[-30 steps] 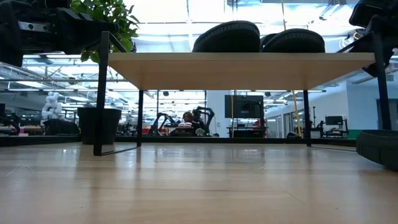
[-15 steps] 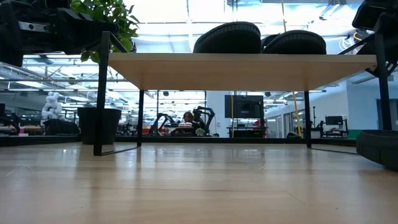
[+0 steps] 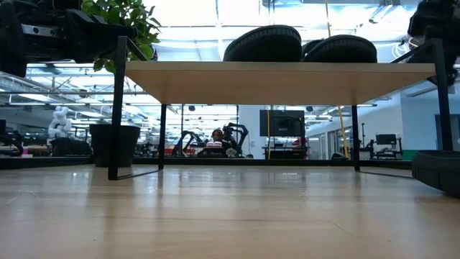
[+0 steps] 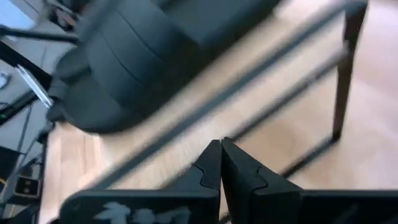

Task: Pick and place slides into the shelf
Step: Put the black slide under the shelf

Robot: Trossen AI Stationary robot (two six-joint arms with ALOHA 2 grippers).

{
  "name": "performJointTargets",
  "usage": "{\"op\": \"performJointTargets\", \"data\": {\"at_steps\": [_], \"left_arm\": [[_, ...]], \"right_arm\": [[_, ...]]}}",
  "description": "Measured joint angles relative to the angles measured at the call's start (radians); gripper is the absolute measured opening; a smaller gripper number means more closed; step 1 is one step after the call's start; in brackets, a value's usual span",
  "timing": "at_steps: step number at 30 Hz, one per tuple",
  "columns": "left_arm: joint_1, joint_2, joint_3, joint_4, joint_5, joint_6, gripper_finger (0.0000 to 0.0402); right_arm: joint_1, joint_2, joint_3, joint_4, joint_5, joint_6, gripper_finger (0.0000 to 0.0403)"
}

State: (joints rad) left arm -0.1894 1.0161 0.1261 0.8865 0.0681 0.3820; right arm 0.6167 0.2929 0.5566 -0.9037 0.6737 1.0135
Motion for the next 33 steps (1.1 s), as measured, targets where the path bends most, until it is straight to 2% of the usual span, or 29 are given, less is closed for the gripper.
{"op": "performJointTargets", "data": {"at_steps": [3, 5, 8, 10, 14, 17, 21, 24, 28, 33], "left_arm": [[0.000, 0.000, 0.000, 0.000, 0.000, 0.000, 0.0003], [0.000, 0.000, 0.000, 0.000, 0.000, -0.001, 0.0003], [0.000, 0.000, 0.000, 0.000, 0.000, -0.001, 0.0003], [0.000, 0.000, 0.000, 0.000, 0.000, -0.001, 0.0003], [0.000, 0.000, 0.000, -0.001, 0.000, -0.001, 0.0003], [0.000, 0.000, 0.000, -0.001, 0.000, 0.002, 0.0003], [0.000, 0.000, 0.000, -0.001, 0.000, 0.010, 0.0003], [0.000, 0.000, 0.000, -0.001, 0.000, 0.016, 0.0003], [0.000, 0.000, 0.000, -0.001, 0.000, 0.015, 0.0003], [0.000, 0.000, 0.000, -0.001, 0.000, 0.010, 0.0003]], "right_arm": [[0.000, -0.005, 0.029, 0.083, 0.004, -0.152, 0.0000], [0.000, -0.005, 0.047, 0.172, -0.031, -0.303, 0.0000], [0.000, -0.005, 0.074, 0.308, -0.153, -0.538, 0.0000], [0.000, -0.007, 0.083, 0.387, -0.272, -0.717, 0.0000], [0.000, -0.014, 0.084, 0.440, -0.504, -0.959, 0.0000], [0.000, -0.014, 0.082, 0.455, -0.543, -1.071, 0.0000], [0.000, -0.014, 0.028, 0.610, -0.545, -1.217, 0.0000], [0.000, -0.014, -0.025, 0.700, -0.547, -1.268, 0.0000], [0.000, -0.013, -0.108, 0.749, -0.590, -1.213, 0.0000], [0.000, -0.013, -0.283, 1.020, -0.703, -1.153, 0.0000]]}}
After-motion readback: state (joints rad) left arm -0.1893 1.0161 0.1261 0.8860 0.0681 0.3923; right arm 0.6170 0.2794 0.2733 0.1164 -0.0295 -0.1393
